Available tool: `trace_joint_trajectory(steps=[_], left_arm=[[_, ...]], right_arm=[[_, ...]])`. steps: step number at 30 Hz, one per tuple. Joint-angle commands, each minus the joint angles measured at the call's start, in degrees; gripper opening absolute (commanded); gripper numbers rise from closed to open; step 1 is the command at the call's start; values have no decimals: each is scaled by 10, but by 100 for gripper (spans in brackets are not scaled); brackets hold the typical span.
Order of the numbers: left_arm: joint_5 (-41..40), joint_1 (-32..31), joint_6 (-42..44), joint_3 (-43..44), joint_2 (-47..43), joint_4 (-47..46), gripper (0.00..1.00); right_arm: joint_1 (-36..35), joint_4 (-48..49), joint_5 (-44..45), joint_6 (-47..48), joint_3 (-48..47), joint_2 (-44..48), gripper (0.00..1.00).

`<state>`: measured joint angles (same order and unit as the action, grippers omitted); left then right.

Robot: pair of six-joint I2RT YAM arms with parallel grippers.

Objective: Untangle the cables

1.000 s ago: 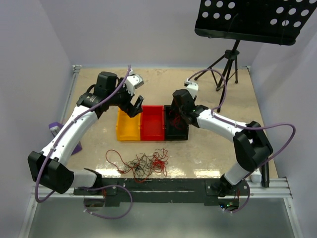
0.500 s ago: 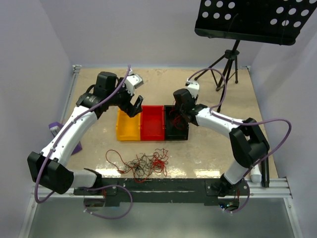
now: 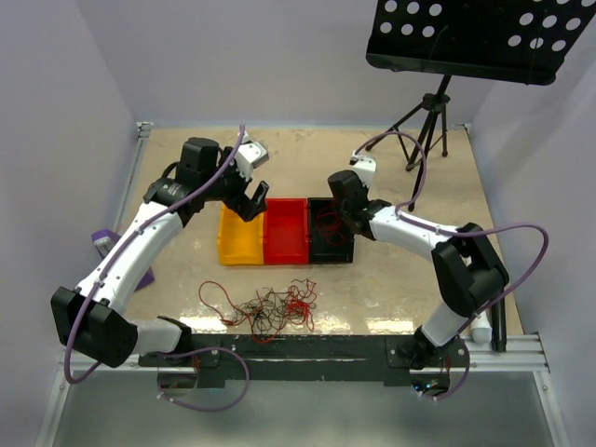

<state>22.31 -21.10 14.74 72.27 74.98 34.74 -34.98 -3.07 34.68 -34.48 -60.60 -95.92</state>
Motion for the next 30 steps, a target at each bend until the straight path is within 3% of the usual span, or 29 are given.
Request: trace_joint_trajectory(steps=[1, 10, 19, 29, 30], left_arm=[[-4, 4, 0, -9, -23, -29, 100], [-7, 4, -9, -13, -28, -43, 100], [-4, 4, -13, -19, -32, -47, 100], [-9, 4, -13, -28, -46, -47, 100], [-13, 3, -13, -29, -48, -46, 100]], right_arm=[[0, 22, -7, 6, 17, 49, 0], [-58, 27, -51, -23, 89, 102, 0], [-91, 50, -72, -68, 135, 86, 0], [-73, 41, -75, -51, 46, -22, 0], [-72, 39, -79, -47, 40, -21, 4]])
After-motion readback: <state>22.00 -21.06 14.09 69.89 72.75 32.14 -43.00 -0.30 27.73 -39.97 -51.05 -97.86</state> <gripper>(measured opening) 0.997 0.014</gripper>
